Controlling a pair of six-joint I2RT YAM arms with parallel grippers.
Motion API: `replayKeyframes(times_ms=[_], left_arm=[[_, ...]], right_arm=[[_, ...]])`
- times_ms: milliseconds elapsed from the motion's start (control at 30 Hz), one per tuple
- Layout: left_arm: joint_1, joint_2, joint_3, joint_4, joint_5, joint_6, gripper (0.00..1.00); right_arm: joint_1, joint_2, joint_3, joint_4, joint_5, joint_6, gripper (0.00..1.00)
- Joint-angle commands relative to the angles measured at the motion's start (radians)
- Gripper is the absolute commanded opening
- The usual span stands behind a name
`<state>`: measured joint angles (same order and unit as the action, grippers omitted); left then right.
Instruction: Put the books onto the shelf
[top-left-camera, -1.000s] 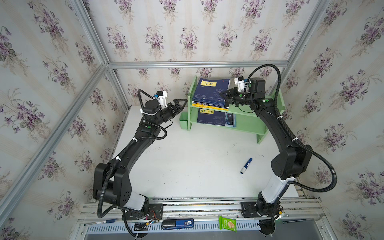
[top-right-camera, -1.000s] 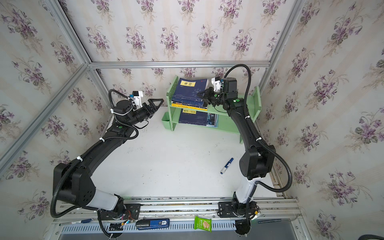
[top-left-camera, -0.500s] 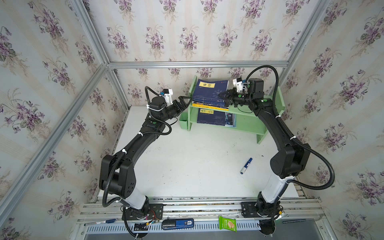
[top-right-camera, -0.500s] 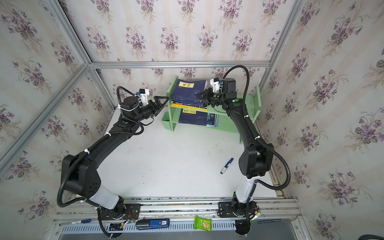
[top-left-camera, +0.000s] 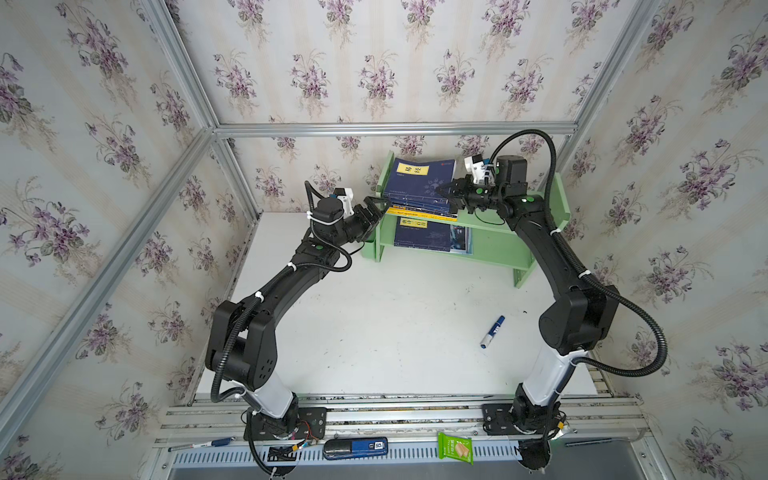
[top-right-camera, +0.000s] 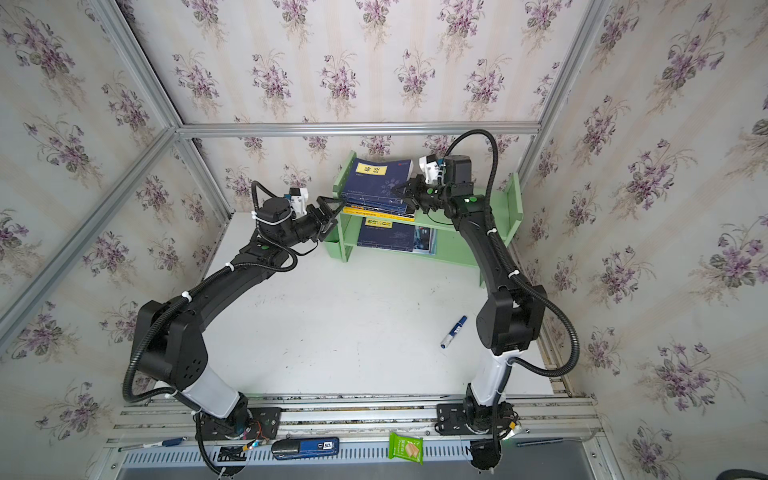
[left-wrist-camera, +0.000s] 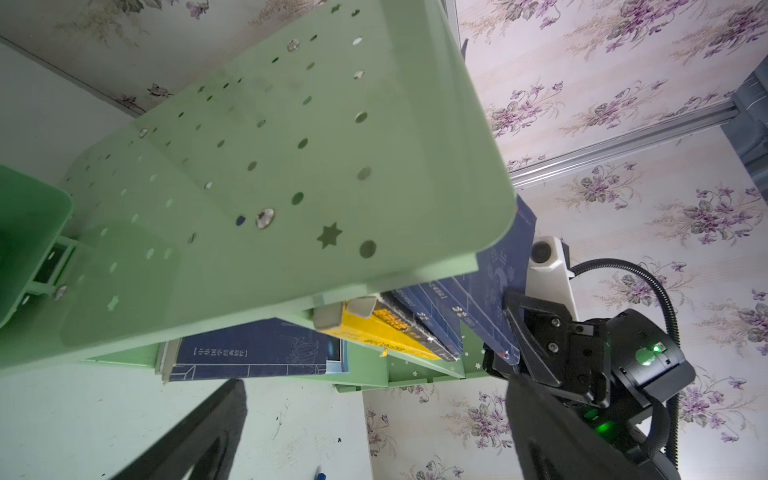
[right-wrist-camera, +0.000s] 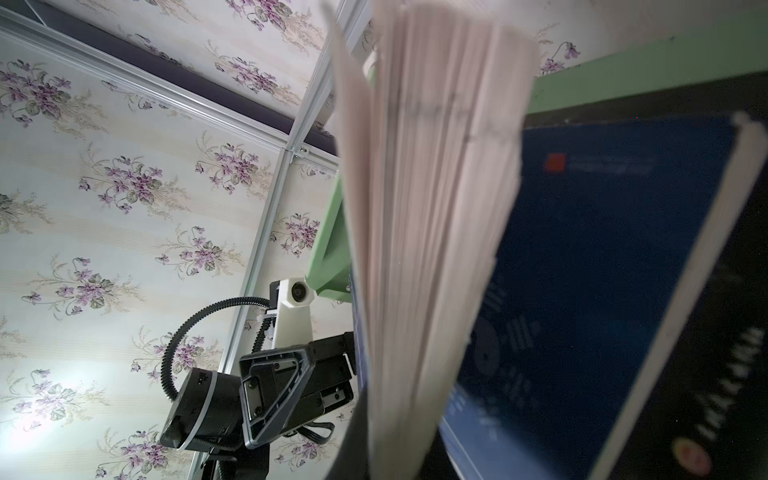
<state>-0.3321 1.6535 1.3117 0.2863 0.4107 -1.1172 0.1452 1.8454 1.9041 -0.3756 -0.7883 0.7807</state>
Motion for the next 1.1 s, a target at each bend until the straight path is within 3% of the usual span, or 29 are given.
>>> replayKeyframes(times_ms=[0,567,1067], left_arm=[[-0.005,0.007,-0.002,0.075,-0.018,-0.07,0.99],[-0.066,0.085,-0.019,0.29,-0.104,-0.363,0.99],[-0.104,0.157,0.014,0.376,-0.232,-0.494,0.99]], right_arm=[[-0.003,0.007,0.017,0.026,-0.012,-0.013,0.0],[-0.009,0.009,0.009,0.02,-0.011,-0.009,0.0],[-0.01,0.022,0.003,0.01,-0.029,-0.013,0.0]])
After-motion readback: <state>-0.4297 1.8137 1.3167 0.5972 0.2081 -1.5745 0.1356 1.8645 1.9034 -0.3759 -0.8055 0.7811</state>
